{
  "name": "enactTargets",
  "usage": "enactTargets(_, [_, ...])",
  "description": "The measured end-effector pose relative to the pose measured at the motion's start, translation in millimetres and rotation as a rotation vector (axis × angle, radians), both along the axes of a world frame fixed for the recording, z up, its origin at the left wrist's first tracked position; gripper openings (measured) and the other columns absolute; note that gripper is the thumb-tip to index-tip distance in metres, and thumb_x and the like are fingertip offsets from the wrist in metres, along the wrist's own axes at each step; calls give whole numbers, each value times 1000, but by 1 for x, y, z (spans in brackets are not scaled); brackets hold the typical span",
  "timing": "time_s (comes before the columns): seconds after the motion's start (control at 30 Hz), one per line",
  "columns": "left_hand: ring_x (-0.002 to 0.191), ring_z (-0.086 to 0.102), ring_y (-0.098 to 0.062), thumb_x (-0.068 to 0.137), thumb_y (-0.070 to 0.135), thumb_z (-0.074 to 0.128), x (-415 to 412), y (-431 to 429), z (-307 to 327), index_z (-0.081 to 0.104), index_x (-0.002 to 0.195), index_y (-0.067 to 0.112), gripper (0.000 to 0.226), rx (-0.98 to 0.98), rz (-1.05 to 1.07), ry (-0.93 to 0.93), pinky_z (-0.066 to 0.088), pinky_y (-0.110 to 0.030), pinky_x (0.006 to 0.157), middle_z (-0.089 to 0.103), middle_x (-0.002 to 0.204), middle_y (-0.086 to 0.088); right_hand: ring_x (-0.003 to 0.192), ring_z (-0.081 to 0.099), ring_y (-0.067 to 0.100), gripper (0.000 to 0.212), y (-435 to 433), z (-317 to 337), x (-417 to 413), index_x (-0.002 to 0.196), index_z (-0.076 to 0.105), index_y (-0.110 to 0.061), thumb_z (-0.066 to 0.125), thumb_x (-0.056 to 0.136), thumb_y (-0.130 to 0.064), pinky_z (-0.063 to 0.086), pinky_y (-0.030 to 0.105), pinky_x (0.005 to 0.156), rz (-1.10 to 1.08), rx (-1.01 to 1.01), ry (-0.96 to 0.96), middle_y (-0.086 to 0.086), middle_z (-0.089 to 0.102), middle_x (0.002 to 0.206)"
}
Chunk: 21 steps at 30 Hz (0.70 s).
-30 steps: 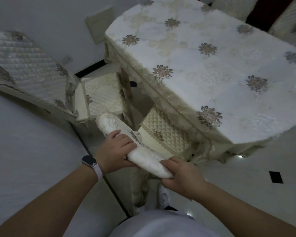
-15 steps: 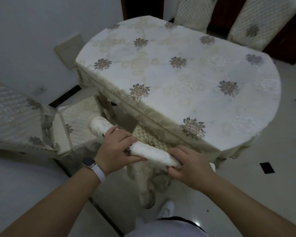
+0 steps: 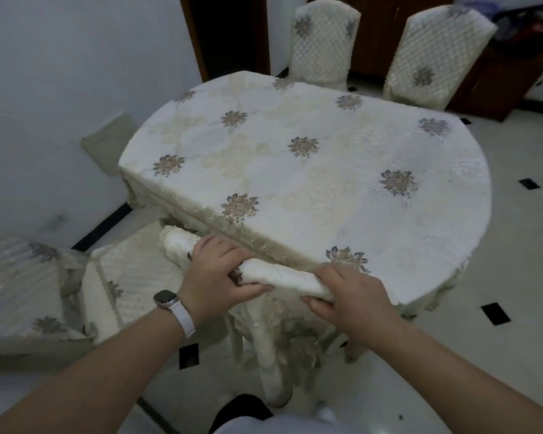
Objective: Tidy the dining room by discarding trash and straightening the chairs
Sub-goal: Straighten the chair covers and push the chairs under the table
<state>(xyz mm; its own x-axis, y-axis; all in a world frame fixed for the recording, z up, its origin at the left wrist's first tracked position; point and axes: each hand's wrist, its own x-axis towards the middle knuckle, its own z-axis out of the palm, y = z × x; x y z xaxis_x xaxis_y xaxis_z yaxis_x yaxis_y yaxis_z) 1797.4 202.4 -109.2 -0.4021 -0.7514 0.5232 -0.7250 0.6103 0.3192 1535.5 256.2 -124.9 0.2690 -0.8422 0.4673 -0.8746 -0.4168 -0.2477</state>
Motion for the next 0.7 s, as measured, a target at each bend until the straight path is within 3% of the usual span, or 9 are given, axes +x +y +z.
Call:
enactTargets(0.1, [85, 56, -14, 67, 66, 76, -3, -15, 4, 74, 89, 18, 53, 20, -20, 22, 43, -54, 90, 65, 86, 8, 62, 63, 19, 42, -13, 4, 1, 92, 69, -20, 60, 73, -56, 48, 30, 42, -21, -39, 8, -5, 66, 79])
enactTargets(0.23, [90, 56, -13, 74, 68, 68, -2, -32, 8, 74, 93, 18, 54, 33, -76, 40, 39, -49, 98, 65, 89, 9, 62, 61, 17, 43, -28, 11, 7, 90, 70, -19, 58, 73, -58, 44, 26, 43, -72, -48, 86, -5, 66, 79])
enactTargets(0.47, [92, 57, -17, 80, 52, 72, 26, -88, 16, 70, 98, 6, 50, 29, -361, 47, 45, -28, 90, 67, 94, -3, 68, 62, 17, 43, -40, 24, 19, 96, 73, -17, 61, 71, -50, 40, 20, 55, -262, 17, 71, -4, 68, 82])
enactTargets(0.6, [87, 59, -16, 78, 55, 74, 44, -115, 7, 71, 97, 8, 51, 3, -447, 2, 46, -25, 83, 69, 90, -1, 72, 62, 19, 44, -39, 25, 27, 99, 73, -14, 64, 70, -46, 35, 20, 64, -328, 51, 68, -1, 69, 86])
enactTargets(0.7, [86, 62, -16, 74, 56, 78, 56, -126, 2, 71, 98, 13, 49, 17, -464, -16, 46, -28, 77, 70, 89, 2, 72, 63, 21, 44, -37, 26, 30, 98, 72, -14, 67, 70, -47, 40, 23, 64, -353, 75, 19, 1, 69, 86])
